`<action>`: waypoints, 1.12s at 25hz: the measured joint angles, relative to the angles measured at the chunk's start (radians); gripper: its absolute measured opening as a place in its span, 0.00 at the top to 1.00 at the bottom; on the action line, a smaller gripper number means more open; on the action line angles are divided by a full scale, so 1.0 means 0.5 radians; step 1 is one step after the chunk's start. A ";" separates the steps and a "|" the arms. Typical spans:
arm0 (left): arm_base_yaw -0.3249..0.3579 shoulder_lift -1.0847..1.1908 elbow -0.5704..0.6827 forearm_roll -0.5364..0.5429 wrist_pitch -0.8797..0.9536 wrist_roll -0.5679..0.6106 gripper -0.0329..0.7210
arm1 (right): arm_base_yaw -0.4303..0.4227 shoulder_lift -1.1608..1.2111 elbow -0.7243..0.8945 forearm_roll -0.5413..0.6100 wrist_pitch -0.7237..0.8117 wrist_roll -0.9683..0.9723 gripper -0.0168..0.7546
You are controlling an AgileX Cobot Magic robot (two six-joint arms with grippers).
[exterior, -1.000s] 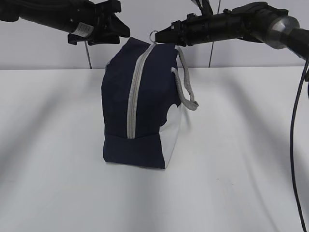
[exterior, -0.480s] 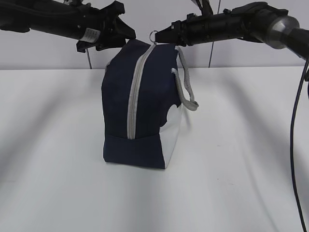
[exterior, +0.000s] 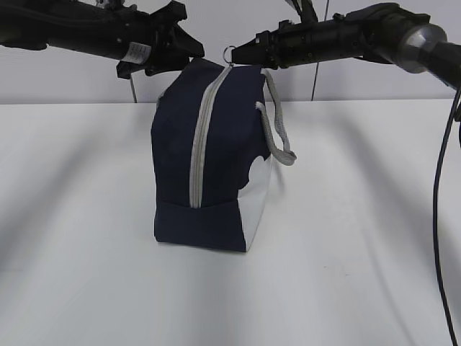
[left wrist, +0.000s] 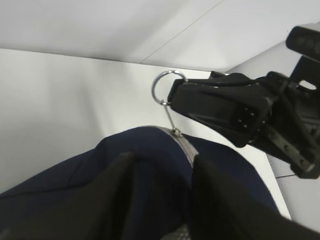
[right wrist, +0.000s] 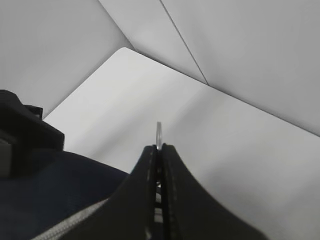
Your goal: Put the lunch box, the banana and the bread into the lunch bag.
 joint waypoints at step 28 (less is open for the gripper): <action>-0.040 0.039 0.000 -0.036 0.001 0.028 0.94 | 0.000 0.000 0.000 0.000 -0.001 0.004 1.00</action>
